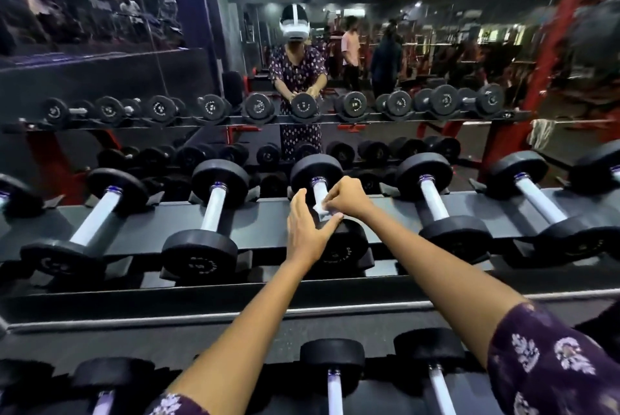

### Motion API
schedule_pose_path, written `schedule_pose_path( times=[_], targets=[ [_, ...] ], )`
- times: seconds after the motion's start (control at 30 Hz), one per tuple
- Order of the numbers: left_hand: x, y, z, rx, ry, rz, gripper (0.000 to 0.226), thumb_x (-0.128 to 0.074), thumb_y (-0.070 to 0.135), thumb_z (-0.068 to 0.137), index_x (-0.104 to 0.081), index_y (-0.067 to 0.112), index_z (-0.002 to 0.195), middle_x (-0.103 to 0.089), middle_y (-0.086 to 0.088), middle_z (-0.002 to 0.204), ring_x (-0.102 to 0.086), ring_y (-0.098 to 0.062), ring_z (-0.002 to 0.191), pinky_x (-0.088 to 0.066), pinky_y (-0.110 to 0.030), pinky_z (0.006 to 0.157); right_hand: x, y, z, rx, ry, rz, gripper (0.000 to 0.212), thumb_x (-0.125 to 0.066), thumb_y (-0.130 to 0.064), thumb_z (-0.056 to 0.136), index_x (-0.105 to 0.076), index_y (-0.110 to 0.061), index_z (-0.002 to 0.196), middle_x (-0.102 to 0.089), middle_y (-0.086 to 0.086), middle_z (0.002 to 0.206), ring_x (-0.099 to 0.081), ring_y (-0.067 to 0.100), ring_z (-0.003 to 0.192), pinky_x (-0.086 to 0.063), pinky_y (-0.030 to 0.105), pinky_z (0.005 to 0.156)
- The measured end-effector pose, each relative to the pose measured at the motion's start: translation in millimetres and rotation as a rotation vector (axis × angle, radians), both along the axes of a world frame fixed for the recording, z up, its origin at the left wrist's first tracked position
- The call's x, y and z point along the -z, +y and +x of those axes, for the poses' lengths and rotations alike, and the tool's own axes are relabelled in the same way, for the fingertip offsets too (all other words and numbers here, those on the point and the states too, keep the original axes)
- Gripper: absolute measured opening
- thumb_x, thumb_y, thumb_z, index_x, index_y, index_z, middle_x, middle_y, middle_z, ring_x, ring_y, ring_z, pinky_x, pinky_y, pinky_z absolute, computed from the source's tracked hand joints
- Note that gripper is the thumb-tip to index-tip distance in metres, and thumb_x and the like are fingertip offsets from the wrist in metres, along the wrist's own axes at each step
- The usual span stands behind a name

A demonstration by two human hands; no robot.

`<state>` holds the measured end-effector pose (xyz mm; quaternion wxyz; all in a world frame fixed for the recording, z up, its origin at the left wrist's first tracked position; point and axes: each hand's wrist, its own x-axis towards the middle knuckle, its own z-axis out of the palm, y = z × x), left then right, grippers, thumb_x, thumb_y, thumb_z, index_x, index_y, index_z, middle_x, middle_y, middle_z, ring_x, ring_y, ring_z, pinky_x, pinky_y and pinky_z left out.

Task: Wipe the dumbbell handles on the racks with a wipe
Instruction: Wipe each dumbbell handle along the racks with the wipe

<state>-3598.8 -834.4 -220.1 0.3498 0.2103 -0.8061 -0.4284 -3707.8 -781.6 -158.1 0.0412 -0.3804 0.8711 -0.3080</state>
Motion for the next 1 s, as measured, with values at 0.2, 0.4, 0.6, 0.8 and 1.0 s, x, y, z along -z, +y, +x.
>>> schedule_pose_path(
  times=[0.2,0.4,0.6,0.8,1.0],
  targets=[
    [14,1,-5,-0.012,0.243,-0.072,0.052,-0.053,0.054,0.077,-0.067,0.011,0.102,-0.060,0.002,0.106,-0.054,-0.011,0.101,-0.044,-0.026,0.088,-5,-20,-17,0.005,0.030,-0.056,0.016,-0.059,-0.005,0.078,-0.074,0.001,0.080,-0.072,0.016,0.091,-0.061,0.019,0.074,-0.035,0.017,0.049],
    [26,-2,-11,-0.132,0.292,-0.190,0.047,-0.050,0.039,0.086,-0.052,0.004,0.055,-0.039,0.007,0.058,-0.037,-0.012,0.055,-0.029,-0.028,0.053,-1,3,-15,-0.143,0.059,0.086,0.017,-0.070,-0.007,0.076,-0.074,-0.002,0.092,-0.072,0.016,0.091,-0.052,0.001,0.065,-0.034,0.004,0.052],
    [23,0,-10,-0.110,0.268,-0.206,0.052,-0.048,0.042,0.085,-0.048,0.001,0.054,-0.033,0.009,0.056,-0.034,-0.014,0.053,-0.027,-0.031,0.052,-7,-18,-25,-0.031,0.010,-0.060,0.015,-0.063,0.000,0.078,-0.074,0.002,0.088,-0.072,0.016,0.092,-0.059,0.008,0.074,-0.035,0.002,0.052],
    [20,3,-6,-0.153,0.268,-0.288,0.039,-0.046,0.031,0.091,-0.047,0.011,0.057,-0.039,0.009,0.058,-0.035,-0.009,0.057,-0.027,-0.027,0.052,2,1,-13,-0.129,0.104,0.087,0.015,-0.066,-0.010,0.078,-0.076,-0.006,0.089,-0.072,0.013,0.089,-0.063,0.022,0.084,-0.038,0.017,0.064],
    [29,35,-6,-0.271,0.176,-0.728,0.038,-0.037,0.025,0.099,-0.068,0.004,0.104,-0.067,-0.007,0.096,-0.058,-0.022,0.084,-0.048,-0.034,0.073,-6,-14,-18,-0.026,0.100,-0.026,0.014,-0.066,-0.009,0.077,-0.076,-0.006,0.086,-0.073,0.012,0.088,-0.065,0.021,0.090,-0.047,0.026,0.069]
  ],
)
